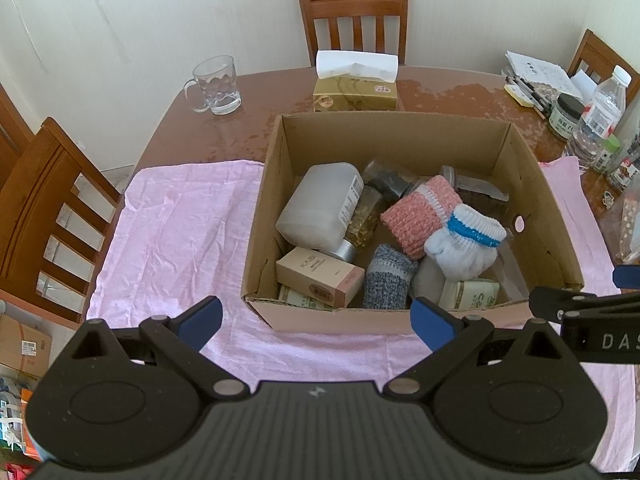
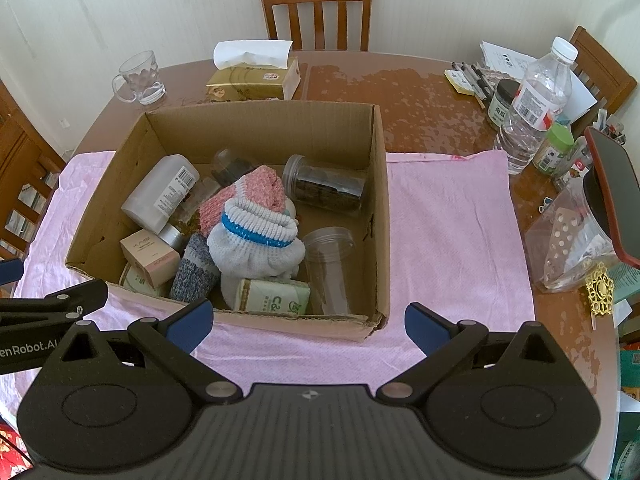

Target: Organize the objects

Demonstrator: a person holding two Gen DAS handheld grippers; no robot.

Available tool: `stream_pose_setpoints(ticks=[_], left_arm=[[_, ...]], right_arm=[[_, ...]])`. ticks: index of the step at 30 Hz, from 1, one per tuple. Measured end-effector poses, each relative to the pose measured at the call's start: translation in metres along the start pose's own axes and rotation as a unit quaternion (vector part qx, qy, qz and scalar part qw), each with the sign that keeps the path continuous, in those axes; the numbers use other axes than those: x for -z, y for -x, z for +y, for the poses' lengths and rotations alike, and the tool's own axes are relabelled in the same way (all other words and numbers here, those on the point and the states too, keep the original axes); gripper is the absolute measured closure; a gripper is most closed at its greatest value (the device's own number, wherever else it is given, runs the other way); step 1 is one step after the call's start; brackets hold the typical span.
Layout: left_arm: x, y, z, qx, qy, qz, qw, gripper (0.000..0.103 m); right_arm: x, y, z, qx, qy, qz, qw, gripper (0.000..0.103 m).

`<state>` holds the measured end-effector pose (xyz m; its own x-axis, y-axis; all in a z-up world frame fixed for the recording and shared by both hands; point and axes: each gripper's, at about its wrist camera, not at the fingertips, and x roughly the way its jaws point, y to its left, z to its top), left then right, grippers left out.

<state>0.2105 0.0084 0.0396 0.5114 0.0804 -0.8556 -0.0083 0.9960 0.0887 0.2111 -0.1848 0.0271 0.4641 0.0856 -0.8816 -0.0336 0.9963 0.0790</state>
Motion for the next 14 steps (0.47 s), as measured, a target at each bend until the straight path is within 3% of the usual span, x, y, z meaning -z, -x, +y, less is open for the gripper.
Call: stream_pose_setpoints(ticks=[14], left_arm=[[0.0006,0.0010,-0.0020,0.007,-0.002,0.001,1.0000,0.003]], right_arm=[[0.0002,0.0003,0.0020,0.000,0.000,0.000,1.000,0.000]])
